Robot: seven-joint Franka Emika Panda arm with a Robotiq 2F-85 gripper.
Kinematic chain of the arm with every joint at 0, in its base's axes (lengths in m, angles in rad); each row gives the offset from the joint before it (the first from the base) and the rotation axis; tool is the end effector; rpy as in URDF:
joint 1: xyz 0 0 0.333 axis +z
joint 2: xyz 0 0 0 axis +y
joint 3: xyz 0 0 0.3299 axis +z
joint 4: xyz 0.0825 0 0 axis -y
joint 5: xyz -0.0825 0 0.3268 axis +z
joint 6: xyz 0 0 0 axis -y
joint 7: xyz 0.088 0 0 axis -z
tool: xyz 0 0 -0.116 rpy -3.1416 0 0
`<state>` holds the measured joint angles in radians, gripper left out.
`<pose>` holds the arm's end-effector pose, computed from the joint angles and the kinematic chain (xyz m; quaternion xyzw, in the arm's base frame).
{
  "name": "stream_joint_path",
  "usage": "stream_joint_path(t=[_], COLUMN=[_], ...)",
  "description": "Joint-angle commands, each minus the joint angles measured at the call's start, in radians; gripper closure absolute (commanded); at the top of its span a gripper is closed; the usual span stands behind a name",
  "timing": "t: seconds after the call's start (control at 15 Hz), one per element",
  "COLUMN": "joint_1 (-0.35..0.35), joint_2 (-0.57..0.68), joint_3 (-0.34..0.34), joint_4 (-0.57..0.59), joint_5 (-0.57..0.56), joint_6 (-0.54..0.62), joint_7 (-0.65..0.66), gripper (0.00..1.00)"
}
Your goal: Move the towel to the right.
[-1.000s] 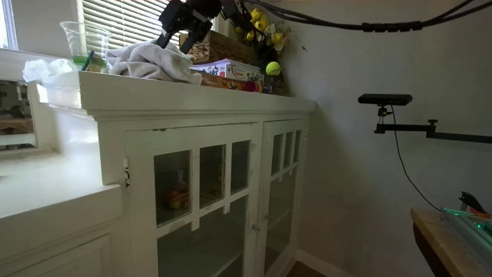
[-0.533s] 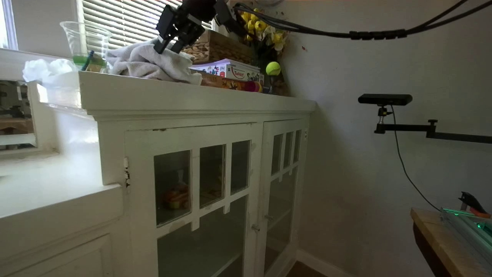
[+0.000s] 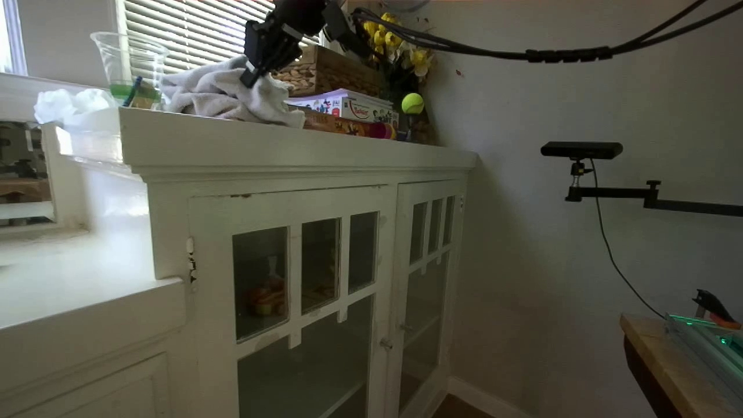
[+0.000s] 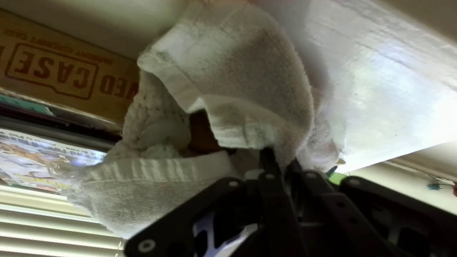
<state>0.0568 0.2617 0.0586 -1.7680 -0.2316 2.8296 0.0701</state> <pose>0.6334 0.0801 0.5411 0.9133 0.1043 0.3923 0.0328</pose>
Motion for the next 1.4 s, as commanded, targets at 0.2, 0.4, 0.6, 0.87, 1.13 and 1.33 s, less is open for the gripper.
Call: stream_joint_path(t=[0.2,0.4,0.6,0.87,1.13,1.33], joint_1=[0.028,0.051,0.079,0.121,0.159,0.187], joint_2=[0.019,0.035,0.071,0.154,0.247,0.316], joint_3=[-0.009,-0.001,-0.005,-0.055,-0.135,-0.200], joint_4=[0.090,0.190,0.328,0.540,0.725,0.857], joint_5=[-0.045,-0.037,-0.039,-0.070,-0.086,-0.080], joint_6=[-0.008,-0.046,-0.095,-0.128,-0.129,-0.142], joint_7=[0.015,0.016,0.021,0.099,0.196,0.266], gripper=[0.99,0.99,0.99,0.99,0.99,0.99])
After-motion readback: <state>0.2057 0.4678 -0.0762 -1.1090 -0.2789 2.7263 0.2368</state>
